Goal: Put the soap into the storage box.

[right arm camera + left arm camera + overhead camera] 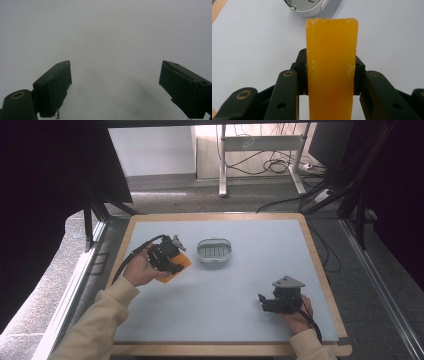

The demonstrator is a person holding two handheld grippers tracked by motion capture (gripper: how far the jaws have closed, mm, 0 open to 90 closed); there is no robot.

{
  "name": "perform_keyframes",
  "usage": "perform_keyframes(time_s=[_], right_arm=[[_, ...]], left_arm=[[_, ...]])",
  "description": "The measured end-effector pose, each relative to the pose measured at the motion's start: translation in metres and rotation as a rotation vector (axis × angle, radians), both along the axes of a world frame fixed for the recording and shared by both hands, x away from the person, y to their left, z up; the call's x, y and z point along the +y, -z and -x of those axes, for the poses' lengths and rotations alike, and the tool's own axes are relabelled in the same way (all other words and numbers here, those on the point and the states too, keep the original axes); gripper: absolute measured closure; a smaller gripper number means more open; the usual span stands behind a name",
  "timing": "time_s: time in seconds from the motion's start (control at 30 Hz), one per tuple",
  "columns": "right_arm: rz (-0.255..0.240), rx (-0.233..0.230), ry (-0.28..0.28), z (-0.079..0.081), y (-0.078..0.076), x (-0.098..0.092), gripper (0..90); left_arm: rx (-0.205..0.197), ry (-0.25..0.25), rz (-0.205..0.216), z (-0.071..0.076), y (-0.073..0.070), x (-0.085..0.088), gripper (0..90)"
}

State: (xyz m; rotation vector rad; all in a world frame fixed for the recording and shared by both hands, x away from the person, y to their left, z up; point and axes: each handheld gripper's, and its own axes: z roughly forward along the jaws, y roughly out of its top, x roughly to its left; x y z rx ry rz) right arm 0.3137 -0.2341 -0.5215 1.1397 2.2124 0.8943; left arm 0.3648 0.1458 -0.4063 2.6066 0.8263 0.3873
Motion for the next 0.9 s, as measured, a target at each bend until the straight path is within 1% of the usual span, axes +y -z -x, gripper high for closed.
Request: perform_keyframes(time_s=[0.27,0.43,0.6,0.8,0.9], right_arm=[[0.001,0.002,0.001,0.000,0.000,0.000,11.3],[0.000,0.003,0.000,0.000,0.001,0.000,11.3],[0.001,0.007,0.000,0.000,0.001,0.000,11.3],[0.003,0.008,-0.002,0.000,0.001,0.000,11.3],[0.004,0.008,-0.004,0.000,0.001,0.000,11.3]], left_arm=[[0.001,0.013,-0.007,-0.006,-0.002,-0.006,62.8],[-0.008,0.019,-0.018,-0.010,-0.002,-0.009,62.7],[0.001,0.022,-0.024,-0.016,-0.003,-0.011,62.7],[-0.003,0.032,-0.038,-0.022,-0.006,-0.015,62.7],[-0.007,0.037,-0.038,-0.025,-0.008,-0.017,62.7]])
